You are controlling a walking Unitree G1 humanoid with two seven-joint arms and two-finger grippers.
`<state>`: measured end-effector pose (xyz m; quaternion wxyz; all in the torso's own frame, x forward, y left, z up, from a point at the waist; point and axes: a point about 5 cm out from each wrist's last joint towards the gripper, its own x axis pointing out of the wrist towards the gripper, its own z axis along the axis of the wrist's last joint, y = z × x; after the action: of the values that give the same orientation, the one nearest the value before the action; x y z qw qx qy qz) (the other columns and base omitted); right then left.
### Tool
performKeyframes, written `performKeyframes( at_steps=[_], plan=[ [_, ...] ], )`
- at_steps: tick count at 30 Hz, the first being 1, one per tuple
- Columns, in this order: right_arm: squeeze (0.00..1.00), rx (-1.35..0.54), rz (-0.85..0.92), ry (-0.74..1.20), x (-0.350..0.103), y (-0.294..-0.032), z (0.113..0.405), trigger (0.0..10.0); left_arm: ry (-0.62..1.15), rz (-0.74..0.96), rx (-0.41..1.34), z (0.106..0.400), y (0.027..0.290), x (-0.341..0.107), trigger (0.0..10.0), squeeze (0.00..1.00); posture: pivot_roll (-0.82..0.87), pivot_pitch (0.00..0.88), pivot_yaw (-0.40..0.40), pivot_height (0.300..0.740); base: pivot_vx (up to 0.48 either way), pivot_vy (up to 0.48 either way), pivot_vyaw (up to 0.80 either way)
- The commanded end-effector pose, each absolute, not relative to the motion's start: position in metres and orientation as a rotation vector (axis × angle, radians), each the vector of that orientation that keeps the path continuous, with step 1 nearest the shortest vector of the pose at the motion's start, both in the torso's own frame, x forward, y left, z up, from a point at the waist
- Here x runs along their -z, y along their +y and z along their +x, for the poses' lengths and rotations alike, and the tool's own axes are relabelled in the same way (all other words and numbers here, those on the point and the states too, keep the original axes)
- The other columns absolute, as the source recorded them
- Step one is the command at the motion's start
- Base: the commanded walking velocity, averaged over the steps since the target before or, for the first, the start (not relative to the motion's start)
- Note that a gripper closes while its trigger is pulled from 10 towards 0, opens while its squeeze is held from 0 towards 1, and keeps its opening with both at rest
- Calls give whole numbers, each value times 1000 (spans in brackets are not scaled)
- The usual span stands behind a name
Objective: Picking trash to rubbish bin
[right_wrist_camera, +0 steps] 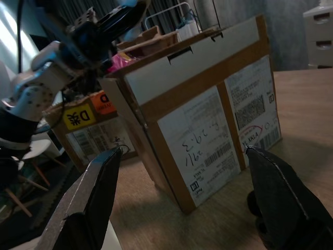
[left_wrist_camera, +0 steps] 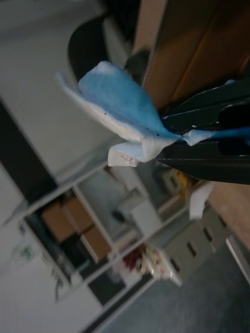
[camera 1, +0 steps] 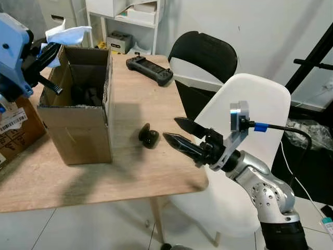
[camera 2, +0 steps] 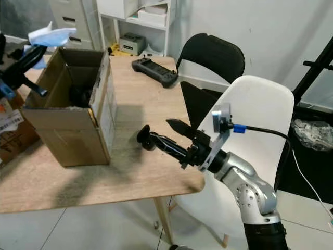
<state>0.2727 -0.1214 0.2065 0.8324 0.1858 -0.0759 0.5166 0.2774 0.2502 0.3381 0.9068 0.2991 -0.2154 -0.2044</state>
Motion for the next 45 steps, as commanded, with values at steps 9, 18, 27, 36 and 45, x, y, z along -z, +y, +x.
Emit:
performKeyframes(
  at_steps=[9, 18, 27, 36, 45],
  plan=[
    [0, -1083, 401, -142, -204, -120, 276, 10000, -329, 671, 561, 272, 242, -323, 10000, 973, 46, 101, -29, 740, 0, 0, 0],
    [0, -1088, 405, -141, -204, -118, 275, 10000, -317, 674, 570, 272, 242, -321, 10000, 1000, 50, 102, -26, 740, 0, 0, 0],
    [0, -1091, 411, -139, -203, -116, 275, 10000, -380, 574, 582, 269, 242, -331, 10000, 1000, 50, 102, -23, 740, 0, 0, 0],
    [0, -1093, 415, -140, -203, -115, 275, 10000, -352, 507, 610, 268, 237, -334, 10000, 0, 55, 102, -24, 740, 0, 0, 0],
    [0, -1098, 624, -402, -246, -131, 274, 10000, -283, 473, 622, 274, 231, -325, 10000, 0, 58, 100, -23, 740, 0, 0, 0]
  ],
)
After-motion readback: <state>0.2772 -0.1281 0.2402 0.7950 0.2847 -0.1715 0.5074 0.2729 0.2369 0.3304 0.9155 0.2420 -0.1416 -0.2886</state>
